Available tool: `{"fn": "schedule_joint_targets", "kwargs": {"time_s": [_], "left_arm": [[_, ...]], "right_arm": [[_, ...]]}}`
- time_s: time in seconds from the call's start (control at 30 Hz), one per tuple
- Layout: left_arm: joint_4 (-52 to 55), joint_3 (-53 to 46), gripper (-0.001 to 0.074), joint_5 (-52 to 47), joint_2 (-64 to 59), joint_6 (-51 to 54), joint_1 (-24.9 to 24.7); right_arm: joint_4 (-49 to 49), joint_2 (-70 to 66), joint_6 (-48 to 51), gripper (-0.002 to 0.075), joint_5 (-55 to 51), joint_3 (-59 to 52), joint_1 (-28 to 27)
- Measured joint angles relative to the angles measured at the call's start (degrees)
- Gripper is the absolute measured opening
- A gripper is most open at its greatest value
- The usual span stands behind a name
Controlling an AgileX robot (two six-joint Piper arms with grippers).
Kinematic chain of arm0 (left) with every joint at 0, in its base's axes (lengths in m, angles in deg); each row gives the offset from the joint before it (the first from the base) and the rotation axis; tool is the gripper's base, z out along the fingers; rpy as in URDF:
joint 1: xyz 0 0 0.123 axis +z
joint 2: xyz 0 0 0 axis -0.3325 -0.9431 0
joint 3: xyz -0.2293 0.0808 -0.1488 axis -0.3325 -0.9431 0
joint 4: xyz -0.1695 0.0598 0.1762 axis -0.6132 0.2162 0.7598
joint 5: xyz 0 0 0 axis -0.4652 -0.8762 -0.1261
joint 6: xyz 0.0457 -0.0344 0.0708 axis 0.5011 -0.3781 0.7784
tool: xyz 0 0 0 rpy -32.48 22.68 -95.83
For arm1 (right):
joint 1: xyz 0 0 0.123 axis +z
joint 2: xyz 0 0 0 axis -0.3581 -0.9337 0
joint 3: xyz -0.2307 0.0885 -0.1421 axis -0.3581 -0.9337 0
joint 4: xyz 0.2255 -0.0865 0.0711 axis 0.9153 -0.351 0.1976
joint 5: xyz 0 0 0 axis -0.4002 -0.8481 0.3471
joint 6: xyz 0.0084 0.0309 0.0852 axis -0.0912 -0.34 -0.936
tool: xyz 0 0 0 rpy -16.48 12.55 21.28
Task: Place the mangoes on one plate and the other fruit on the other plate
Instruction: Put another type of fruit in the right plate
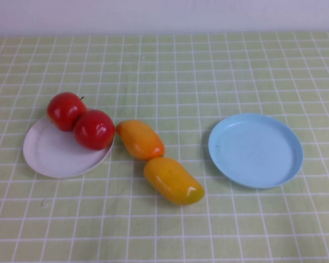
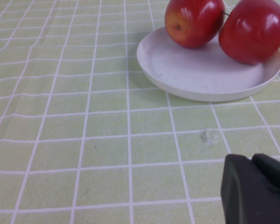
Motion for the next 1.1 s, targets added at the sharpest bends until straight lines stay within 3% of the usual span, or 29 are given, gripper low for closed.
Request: {"fn": "schedule_joint_targets", "kwargs": {"time_s": [0.23,0.47,0.73,1.1], "left_arm": [[0.0,0.0,0.0004,0.0,0.0,0.0,0.0],[0.0,0.0,0.0004,0.0,0.0,0.0,0.0],[0.0,0.0,0.0004,0.0,0.0,0.0,0.0],[0.0,0.0,0.0004,0.0,0.0,0.0,0.0]], "right_arm": [[3.0,-10.3,3.4,-0.0016,-17.5,12.4,0.0],[0.2,-31.0,8.5,-0.0016,-38.9,27.3,0.0],[-4.7,-51.5,12.7,-0.0016,-43.5,35.3,0.9],[-9.3,-80.8,9.1,-0.0008,-41.9,57.9,25.1]]}}
